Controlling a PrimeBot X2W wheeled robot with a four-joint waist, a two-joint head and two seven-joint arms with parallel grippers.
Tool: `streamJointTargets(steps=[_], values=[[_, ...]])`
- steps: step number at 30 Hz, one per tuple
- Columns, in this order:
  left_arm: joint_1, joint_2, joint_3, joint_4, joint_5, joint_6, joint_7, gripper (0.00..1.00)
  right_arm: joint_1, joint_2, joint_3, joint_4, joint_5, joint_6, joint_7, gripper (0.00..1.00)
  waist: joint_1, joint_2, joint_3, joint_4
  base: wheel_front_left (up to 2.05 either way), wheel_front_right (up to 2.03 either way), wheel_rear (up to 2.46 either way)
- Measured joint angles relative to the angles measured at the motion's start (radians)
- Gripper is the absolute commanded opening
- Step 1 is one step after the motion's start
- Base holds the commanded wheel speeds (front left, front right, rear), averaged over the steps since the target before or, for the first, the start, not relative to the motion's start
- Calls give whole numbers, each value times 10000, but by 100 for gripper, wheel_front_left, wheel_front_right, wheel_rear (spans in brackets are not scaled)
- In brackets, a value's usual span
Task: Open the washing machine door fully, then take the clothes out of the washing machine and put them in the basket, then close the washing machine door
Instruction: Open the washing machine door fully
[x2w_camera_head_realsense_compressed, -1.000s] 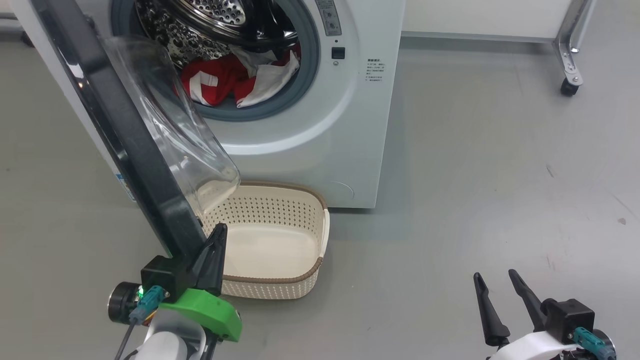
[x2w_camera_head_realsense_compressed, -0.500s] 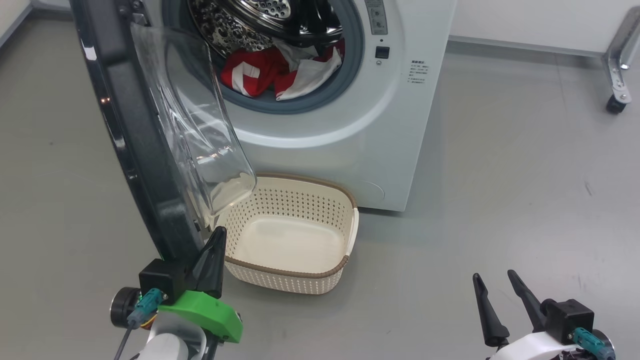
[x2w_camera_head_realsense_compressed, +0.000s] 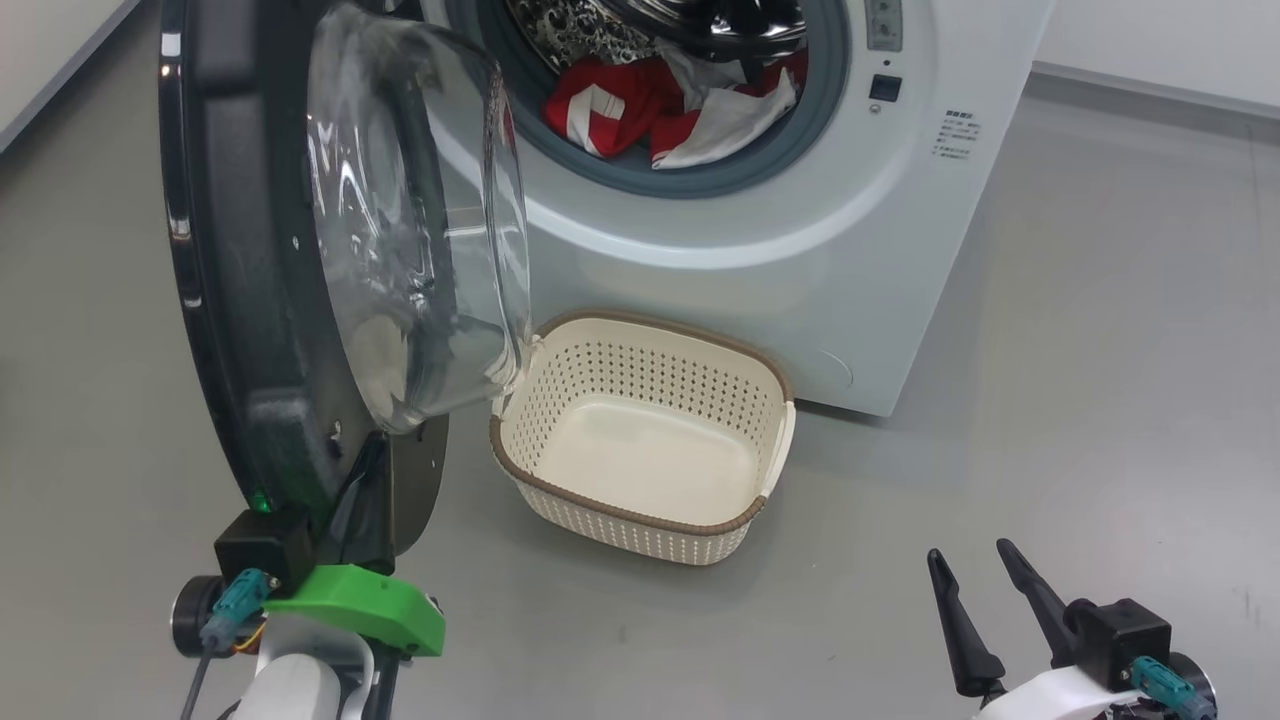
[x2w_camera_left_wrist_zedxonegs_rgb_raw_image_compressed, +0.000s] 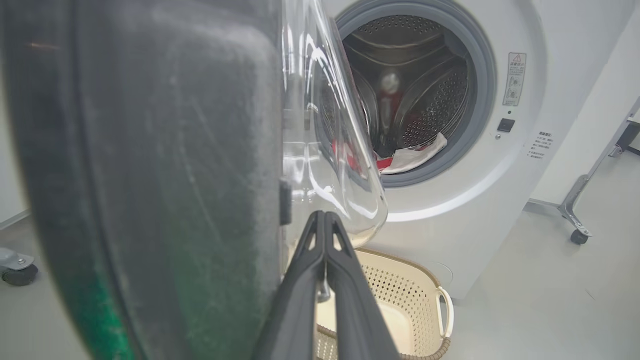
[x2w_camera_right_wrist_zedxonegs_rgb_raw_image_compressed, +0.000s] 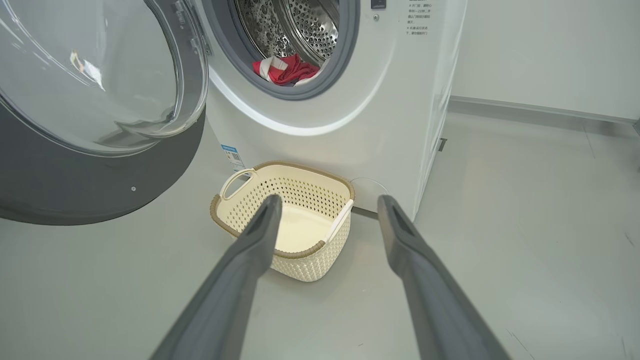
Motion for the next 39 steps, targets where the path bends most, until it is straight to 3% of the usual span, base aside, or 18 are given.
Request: streamJointTargets(steps=[18, 39], values=[[-291, 132, 1384, -2, -564, 130, -96, 0, -512, -366, 134, -188, -351, 0, 382, 100, 0, 0, 1073, 1106, 0, 0, 0], [-969, 594, 3118, -203, -1064, 153, -98, 0, -1025, -848, 86, -681, -702, -13, 991, 100, 0, 0, 2370, 1175, 0, 0, 0]])
